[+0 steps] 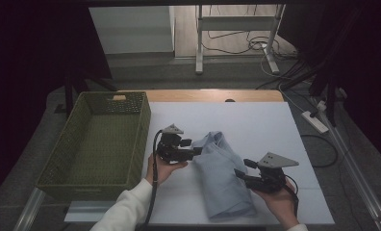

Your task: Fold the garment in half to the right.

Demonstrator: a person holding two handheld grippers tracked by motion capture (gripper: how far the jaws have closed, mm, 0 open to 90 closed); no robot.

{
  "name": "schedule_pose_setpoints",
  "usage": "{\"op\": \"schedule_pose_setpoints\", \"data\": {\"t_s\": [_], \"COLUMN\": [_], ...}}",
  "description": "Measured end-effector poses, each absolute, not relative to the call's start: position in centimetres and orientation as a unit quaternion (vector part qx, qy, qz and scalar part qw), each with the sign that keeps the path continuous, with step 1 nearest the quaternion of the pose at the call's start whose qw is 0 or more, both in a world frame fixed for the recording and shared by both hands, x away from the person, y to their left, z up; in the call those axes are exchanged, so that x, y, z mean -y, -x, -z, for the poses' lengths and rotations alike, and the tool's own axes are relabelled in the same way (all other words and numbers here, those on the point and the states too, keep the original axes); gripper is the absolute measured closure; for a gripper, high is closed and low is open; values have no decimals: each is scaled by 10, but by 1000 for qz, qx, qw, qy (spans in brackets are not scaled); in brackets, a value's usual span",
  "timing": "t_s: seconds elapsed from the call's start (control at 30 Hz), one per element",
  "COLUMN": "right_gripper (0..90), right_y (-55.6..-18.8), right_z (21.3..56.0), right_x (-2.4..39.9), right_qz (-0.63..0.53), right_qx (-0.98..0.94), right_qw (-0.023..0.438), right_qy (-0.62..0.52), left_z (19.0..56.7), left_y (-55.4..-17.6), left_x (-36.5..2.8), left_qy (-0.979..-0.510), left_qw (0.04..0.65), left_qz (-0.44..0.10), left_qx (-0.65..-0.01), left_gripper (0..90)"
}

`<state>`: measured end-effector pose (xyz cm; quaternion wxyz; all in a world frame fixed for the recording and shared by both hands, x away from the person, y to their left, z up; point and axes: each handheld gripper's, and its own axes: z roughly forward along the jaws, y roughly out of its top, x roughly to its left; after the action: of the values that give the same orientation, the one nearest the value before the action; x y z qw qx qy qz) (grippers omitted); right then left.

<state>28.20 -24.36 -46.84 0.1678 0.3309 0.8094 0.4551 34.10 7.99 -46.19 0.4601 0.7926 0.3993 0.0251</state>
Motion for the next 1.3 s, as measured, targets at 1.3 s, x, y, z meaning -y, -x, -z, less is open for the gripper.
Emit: {"op": "schedule_pose_setpoints", "data": {"t_s": [1.3], "right_gripper": [692], "right_y": [-335], "right_z": [485], "right_x": [200], "right_qz": [-379], "right_qx": [-863], "right_qw": [129], "right_qy": [-308], "left_z": [471], "left_y": [-337], "left_x": [-88], "left_qy": [-797], "left_qw": [452], "left_qz": [-16], "left_qx": [-399], "left_gripper": [373]}}
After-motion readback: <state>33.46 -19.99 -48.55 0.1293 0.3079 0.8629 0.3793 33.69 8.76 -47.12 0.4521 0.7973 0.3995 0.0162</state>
